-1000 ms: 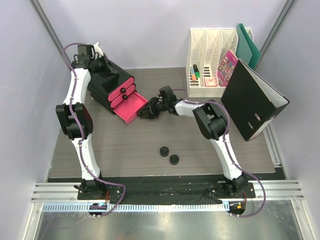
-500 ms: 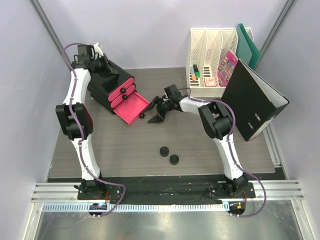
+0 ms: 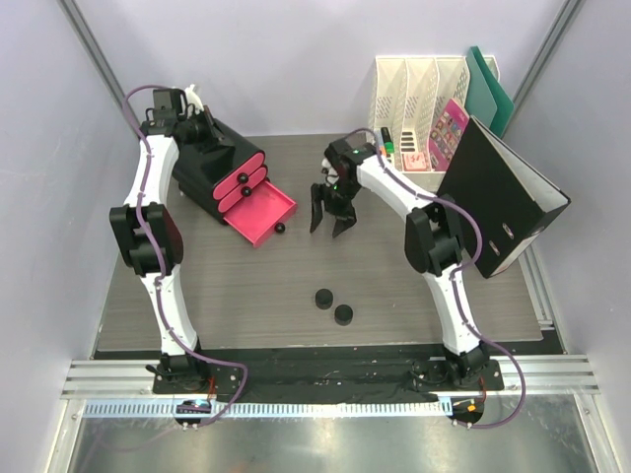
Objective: Organize the makeup
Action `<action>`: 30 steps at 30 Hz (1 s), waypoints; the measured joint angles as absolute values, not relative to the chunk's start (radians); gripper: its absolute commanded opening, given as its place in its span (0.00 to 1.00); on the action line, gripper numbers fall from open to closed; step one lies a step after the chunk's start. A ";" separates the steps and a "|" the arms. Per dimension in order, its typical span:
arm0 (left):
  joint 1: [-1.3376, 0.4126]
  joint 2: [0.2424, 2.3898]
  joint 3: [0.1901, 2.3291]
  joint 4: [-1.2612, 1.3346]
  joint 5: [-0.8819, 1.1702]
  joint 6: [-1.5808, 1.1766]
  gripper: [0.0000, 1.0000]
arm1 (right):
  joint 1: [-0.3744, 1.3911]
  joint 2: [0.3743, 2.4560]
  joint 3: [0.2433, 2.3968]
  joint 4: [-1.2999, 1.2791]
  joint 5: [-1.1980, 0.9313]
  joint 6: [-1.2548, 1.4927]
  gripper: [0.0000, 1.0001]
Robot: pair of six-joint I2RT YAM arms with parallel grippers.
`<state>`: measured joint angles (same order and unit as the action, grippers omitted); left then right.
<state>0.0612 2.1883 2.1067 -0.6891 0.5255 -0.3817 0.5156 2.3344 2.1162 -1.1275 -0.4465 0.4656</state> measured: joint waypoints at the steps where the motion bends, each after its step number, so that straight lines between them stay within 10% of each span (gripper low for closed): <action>1: 0.061 2.188 2.107 -0.689 0.525 -0.381 0.00 | 0.534 2.320 2.109 -1.162 -0.407 0.425 0.70; 14: 0.061 2.190 2.107 -0.689 0.526 -0.380 0.00 | 0.870 2.233 1.859 -1.322 -0.158 0.237 0.83; 30: 0.061 2.191 2.105 -0.688 0.529 -0.377 0.00 | 0.863 2.252 1.847 -1.311 -0.186 0.212 0.81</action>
